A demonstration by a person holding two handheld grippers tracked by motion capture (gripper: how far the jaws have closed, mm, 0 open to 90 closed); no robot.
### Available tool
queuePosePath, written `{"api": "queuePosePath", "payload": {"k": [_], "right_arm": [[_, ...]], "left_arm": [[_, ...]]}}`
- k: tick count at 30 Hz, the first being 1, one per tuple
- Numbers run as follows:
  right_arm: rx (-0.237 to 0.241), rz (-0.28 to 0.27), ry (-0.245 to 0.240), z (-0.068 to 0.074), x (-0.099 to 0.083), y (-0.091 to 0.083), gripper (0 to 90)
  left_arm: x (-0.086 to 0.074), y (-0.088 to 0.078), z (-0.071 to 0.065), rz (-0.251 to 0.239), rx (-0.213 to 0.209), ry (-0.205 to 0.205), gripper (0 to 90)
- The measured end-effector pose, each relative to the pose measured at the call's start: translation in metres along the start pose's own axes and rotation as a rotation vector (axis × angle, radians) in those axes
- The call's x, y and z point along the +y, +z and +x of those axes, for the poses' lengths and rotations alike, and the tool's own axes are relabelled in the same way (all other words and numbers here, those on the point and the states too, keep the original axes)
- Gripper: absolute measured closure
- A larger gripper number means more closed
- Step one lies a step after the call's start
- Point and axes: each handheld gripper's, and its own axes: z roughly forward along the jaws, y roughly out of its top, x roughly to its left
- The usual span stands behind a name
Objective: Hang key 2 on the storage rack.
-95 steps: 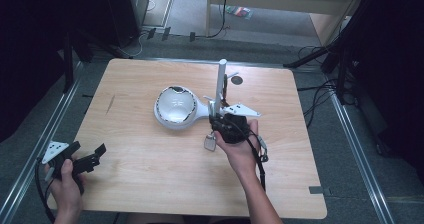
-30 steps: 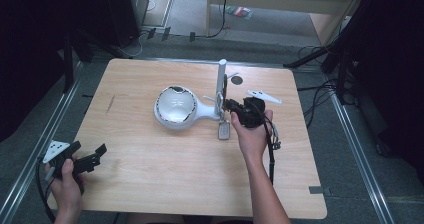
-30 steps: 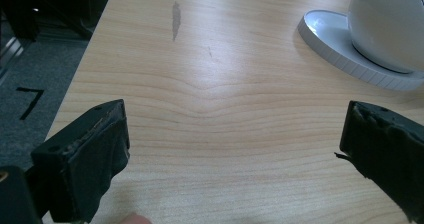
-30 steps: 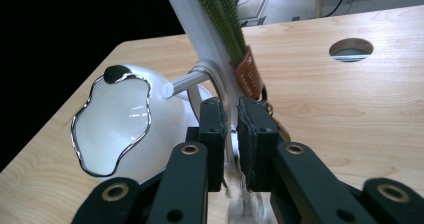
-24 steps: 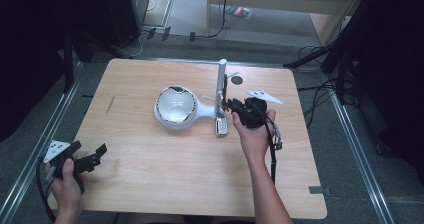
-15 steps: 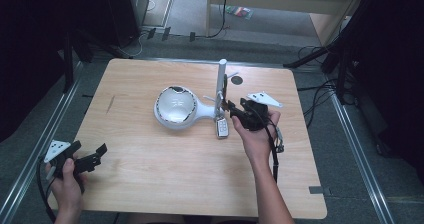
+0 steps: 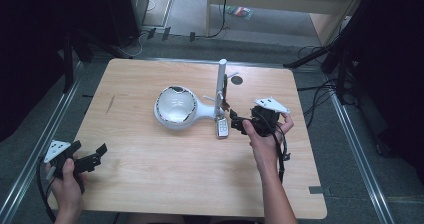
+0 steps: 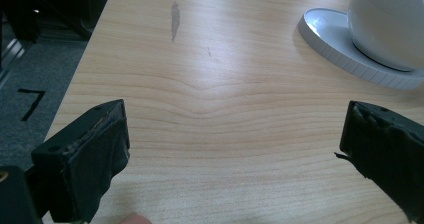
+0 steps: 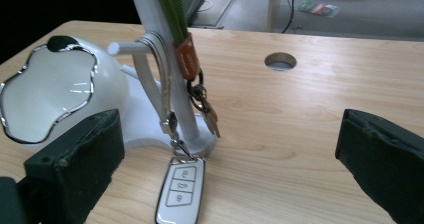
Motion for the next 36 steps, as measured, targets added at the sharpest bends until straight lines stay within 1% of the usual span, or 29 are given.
{"api": "queuePosePath", "payload": {"k": [1,4,8,13,19,26,31,33,36], "right_arm": [[-0.008,0.001,-0.001,-0.001,-0.001,-0.001,0.0],[-0.009,-0.005,-0.006,-0.006,-0.006,-0.006,0.0],[-0.031,0.006,-0.019,-0.012,-0.013,-0.011,0.0],[-0.043,0.007,-0.021,-0.02,-0.02,-0.017,0.0],[-0.059,0.004,-0.01,-0.028,-0.029,-0.023,0.0],[-0.074,0.012,-0.001,-0.038,-0.044,-0.029,0.0],[-0.093,0.018,0.001,-0.048,-0.056,-0.035,0.0],[-0.103,0.024,0.011,-0.052,-0.06,-0.039,0.0],[-0.117,0.02,0.014,-0.058,-0.063,-0.044,0.0]], "left_arm": [[0.0,0.0,0.0,0.0,0.0,0.0,0.0],[0.0,0.0,0.0,0.0,0.001,-0.001,0.0],[0.0,0.0,-0.001,0.001,0.001,0.002,0.0],[0.0,0.0,-0.001,0.002,0.003,0.003,0.0],[0.0,0.001,-0.001,0.001,0.003,0.002,0.0],[0.0,0.0,-0.002,0.002,0.005,0.003,0.0],[0.0,0.0,-0.001,0.001,0.003,-0.001,0.0],[0.0,0.0,-0.001,0.001,0.003,-0.001,0.0],[0.0,0.0,-0.001,0.004,0.002,0.003,0.0]]}}
